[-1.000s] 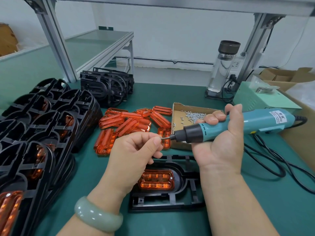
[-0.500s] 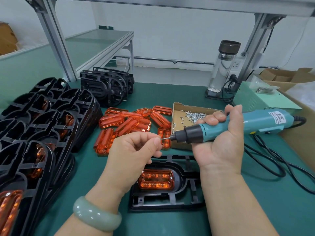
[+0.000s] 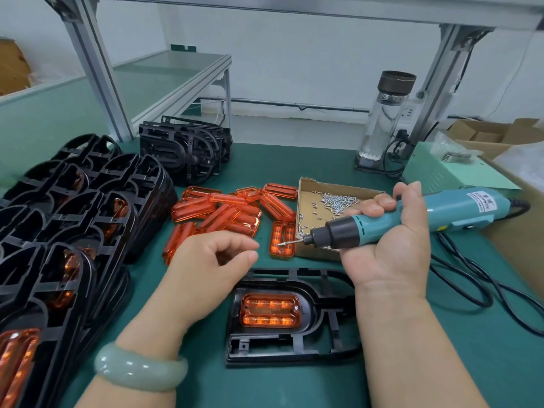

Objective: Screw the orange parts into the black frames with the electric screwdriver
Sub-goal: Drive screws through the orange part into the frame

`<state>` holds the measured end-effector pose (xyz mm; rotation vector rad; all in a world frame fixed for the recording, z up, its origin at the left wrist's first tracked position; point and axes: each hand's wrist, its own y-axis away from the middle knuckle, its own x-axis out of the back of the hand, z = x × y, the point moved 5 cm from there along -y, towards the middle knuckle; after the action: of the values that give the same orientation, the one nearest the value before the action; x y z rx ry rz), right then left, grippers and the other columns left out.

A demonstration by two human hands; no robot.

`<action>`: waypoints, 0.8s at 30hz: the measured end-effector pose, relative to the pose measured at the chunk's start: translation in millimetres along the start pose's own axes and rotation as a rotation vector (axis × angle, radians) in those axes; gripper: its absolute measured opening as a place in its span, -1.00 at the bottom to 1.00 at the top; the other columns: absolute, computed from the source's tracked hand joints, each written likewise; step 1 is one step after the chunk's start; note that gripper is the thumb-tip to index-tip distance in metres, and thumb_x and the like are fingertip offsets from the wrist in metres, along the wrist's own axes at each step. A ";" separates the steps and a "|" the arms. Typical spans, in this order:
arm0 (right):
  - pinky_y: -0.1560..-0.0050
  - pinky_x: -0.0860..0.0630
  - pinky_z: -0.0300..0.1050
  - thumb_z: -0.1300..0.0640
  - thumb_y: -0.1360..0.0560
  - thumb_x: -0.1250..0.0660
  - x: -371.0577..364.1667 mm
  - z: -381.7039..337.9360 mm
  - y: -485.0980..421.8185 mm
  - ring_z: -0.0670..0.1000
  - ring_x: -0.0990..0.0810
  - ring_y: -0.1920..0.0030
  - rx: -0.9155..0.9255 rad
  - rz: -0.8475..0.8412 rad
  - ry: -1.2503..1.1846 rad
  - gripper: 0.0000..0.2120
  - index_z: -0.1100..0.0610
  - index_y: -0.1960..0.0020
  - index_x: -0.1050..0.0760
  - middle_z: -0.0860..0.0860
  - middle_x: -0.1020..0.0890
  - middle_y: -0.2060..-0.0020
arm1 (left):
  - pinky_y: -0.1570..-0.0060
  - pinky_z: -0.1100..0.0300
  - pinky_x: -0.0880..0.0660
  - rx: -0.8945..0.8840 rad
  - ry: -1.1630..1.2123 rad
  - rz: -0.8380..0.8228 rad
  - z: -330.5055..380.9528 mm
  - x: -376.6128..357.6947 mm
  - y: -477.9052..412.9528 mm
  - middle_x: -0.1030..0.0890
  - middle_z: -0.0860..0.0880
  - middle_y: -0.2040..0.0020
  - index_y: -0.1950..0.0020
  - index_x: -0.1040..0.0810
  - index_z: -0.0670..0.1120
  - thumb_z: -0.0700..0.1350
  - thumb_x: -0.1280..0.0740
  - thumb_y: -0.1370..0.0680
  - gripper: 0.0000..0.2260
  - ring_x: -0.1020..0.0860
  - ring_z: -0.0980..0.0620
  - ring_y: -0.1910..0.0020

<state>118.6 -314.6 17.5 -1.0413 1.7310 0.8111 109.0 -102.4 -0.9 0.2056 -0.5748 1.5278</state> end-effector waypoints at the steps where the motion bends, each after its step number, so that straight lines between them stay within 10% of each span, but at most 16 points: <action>1: 0.30 -0.39 -0.25 0.03 -0.54 -0.34 0.8 -1.9 -1.1 -0.15 -0.39 0.48 0.006 0.010 0.016 -0.79 0.03 0.22 -0.40 -0.12 -0.43 0.44 | 0.24 0.57 -0.38 0.041 -0.075 -0.045 -5.9 1.5 -0.3 -0.64 0.21 0.23 0.24 -0.63 0.14 -0.15 -0.47 -0.41 -0.83 -0.55 0.30 0.25; 9: 0.32 -0.38 -0.26 0.07 -0.56 -0.34 3.2 -2.5 -5.6 -0.13 -0.40 0.49 0.021 0.005 0.138 -0.82 0.03 0.13 -0.34 -0.10 -0.43 0.44 | 0.12 0.27 -0.51 0.162 -0.243 -0.253 -19.6 -12.7 2.0 -0.59 0.11 0.25 0.09 -0.53 0.21 -0.05 -0.54 -0.36 -0.73 -0.54 0.23 0.29; 24: 0.37 -0.40 -0.23 0.14 -0.54 -0.33 -1.5 10.9 1.0 -0.10 -0.41 0.50 -0.006 -0.139 0.382 -0.86 0.04 0.15 -0.39 -0.06 -0.44 0.45 | 0.08 0.36 -0.39 0.026 -0.290 -0.469 -8.8 -23.0 13.8 -0.45 0.20 0.09 0.16 -0.51 0.42 0.12 -0.58 -0.23 -0.66 -0.45 0.28 0.13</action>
<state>122.0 -304.4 15.1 -1.3719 1.9437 0.5543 98.9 -117.6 -22.3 0.5495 -0.6799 1.0557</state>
